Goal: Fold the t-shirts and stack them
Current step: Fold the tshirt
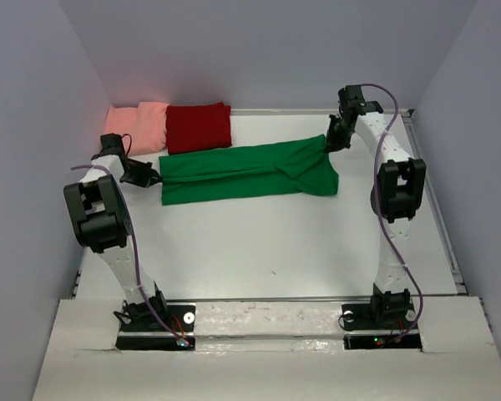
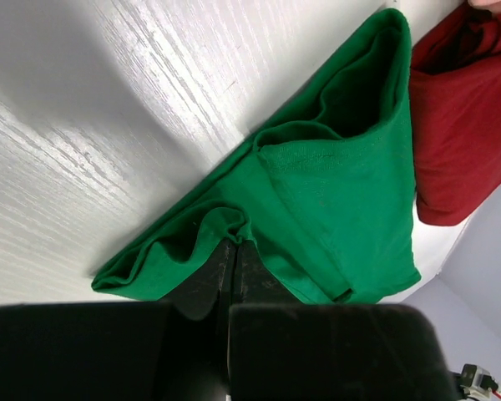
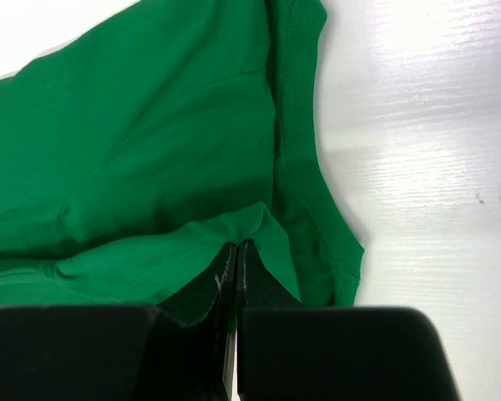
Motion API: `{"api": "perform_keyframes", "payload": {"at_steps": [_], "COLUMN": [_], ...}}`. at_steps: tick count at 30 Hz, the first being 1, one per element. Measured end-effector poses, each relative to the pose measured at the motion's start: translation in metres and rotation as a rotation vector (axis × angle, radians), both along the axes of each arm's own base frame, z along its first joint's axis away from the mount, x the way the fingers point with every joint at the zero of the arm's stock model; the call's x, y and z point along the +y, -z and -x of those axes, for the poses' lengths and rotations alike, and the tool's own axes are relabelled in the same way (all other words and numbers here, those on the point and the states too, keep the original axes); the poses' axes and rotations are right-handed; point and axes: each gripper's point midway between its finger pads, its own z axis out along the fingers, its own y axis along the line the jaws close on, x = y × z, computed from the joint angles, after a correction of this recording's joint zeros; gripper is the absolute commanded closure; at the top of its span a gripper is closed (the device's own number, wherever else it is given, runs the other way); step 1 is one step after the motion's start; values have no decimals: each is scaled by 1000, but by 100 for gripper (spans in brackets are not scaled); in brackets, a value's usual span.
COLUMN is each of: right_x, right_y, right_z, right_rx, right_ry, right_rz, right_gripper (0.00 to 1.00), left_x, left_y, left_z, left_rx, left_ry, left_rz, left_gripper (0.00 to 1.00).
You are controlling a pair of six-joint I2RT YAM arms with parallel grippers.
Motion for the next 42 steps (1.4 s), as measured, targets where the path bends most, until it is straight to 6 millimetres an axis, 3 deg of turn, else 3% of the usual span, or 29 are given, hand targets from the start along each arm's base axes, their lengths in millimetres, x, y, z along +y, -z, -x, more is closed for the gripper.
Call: {"api": "perform_keyframes", "payload": {"at_steps": [2,6,8,20,27,29,30,31,33,38,42], "right_x": [0,1,1,-2,4,8,10,12,14,16,20], "right_y": [1,1,1,2,8,11,12,13,13,6,10], "right_z": [-1,-4,-5,-17,-36,-42,-46,-49,-55,-69,-57], "right_rx": [0,-7,-11,-35,-60,-66,-73,-78,-99,-163,-157], "right_ry": [0,0,0,7,9,12,14,16,22,37,25], "right_rz": [0,-1,-2,-14,-46,-70,-83,-92,-114,-147,-177], "right_gripper": [100,100,100,100,99,81,45,29,13,10,12], "left_x": [0,1,3,8,9,9,9,8,8,7,4], "left_y": [1,0,-1,-12,-20,-24,-26,-29,-33,-42,-51], "left_z": [-1,-5,-8,-11,-13,-13,-12,-12,-11,-8,-7], "left_rx": [0,-22,-32,-60,-75,-81,-85,-89,-94,-108,-125], "left_ry": [0,1,-6,-23,-23,-22,-21,-19,-17,-6,2], "left_rz": [0,-7,-13,-42,-46,-48,-50,-52,-53,-63,-67], "left_gripper": [92,43,34,30,30,30,30,30,30,30,30]}}
